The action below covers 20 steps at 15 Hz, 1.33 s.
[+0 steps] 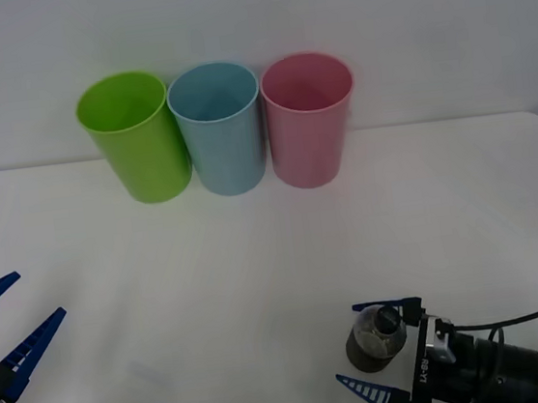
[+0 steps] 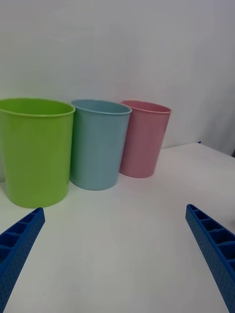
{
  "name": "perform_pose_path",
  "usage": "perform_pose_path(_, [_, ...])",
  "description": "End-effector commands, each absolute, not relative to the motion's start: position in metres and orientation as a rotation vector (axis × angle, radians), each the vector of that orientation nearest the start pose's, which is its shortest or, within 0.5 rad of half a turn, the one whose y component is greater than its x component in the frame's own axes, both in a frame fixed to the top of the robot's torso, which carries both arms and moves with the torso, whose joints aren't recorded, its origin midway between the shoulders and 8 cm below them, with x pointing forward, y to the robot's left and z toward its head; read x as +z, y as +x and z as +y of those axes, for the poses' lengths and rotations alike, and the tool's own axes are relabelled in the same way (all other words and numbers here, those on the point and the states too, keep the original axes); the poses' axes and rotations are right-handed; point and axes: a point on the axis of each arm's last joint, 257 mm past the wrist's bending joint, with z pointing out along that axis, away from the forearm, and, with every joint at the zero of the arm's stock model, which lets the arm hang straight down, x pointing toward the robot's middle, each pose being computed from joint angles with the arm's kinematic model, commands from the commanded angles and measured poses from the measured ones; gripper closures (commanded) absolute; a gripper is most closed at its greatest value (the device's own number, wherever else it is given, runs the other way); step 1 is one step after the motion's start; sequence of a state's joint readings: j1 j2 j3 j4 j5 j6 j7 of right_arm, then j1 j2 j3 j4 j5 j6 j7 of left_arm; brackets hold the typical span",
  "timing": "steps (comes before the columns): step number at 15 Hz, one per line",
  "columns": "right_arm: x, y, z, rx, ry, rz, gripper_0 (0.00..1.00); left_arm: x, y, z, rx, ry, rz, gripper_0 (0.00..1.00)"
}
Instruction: Grasp the object on the table and drop it into the matching bin: aluminum can to the light blue bin, PET bottle to the pink bin.
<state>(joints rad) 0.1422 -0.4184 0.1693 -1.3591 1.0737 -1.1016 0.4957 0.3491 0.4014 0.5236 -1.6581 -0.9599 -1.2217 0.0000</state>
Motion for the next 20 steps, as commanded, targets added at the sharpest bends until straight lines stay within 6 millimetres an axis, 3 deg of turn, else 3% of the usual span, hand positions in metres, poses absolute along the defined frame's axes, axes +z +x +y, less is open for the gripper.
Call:
perform_pose_path(1, [-0.33,0.328,-0.103,0.754,-1.012,1.42,0.0,-0.169,0.342,0.33,-0.567,0.465,1.441,0.0])
perform_pose_path(9, [-0.33,0.331,-0.103,0.745,-1.007,1.425,0.0,-0.169,0.342,0.33,-0.567,0.465,1.441,0.0])
perform_pose_path(10, [-0.33,0.331,-0.103,0.745,-1.007,1.425,0.17,-0.169,0.342,0.33,-0.567,0.465,1.441,0.0])
perform_pose_path(11, [-0.33,0.331,-0.103,0.745,-1.006,1.425,0.85,-0.169,0.342,0.33,-0.567,0.465,1.441,0.0])
perform_pose_path(12, [-0.329,0.332,-0.103,0.745,-1.002,1.424,1.0,-0.169,0.342,0.33,-0.567,0.465,1.441,0.0])
perform_pose_path(20, [-0.324,0.339,-0.109,0.724,-0.988,1.416,1.0,-0.169,0.342,0.33,-0.567,0.465,1.441,0.0])
